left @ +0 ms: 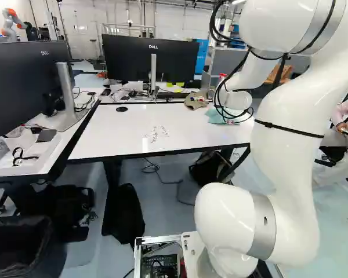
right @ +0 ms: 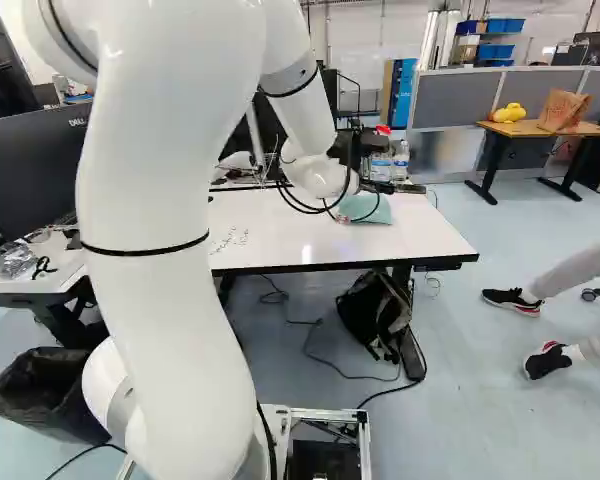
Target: Clean the table with the green towel
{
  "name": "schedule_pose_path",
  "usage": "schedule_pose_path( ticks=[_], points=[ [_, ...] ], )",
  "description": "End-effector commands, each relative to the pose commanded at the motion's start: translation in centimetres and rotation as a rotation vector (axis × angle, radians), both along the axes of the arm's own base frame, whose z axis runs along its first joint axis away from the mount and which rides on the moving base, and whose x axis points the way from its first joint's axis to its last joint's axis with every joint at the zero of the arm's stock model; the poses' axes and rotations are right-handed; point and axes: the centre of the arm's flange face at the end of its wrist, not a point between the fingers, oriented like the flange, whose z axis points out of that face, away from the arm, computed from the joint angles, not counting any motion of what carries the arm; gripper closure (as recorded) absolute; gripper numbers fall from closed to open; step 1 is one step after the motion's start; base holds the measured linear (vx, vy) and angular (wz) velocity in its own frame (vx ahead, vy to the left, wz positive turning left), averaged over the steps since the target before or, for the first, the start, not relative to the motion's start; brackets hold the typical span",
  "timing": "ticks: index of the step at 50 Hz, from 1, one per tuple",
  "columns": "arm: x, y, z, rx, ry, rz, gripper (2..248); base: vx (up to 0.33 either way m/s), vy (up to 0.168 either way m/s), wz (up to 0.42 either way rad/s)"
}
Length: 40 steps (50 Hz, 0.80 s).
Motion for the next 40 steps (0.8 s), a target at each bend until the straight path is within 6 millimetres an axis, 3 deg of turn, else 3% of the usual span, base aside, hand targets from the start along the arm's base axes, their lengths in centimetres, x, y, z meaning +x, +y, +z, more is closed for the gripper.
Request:
schedule_pose_path(
  ticks=[40],
  points=[
    [5.9,0.9,-3.0,0.166,0.215,0.009,3,0.000,0.000,0.000]
  ],
)
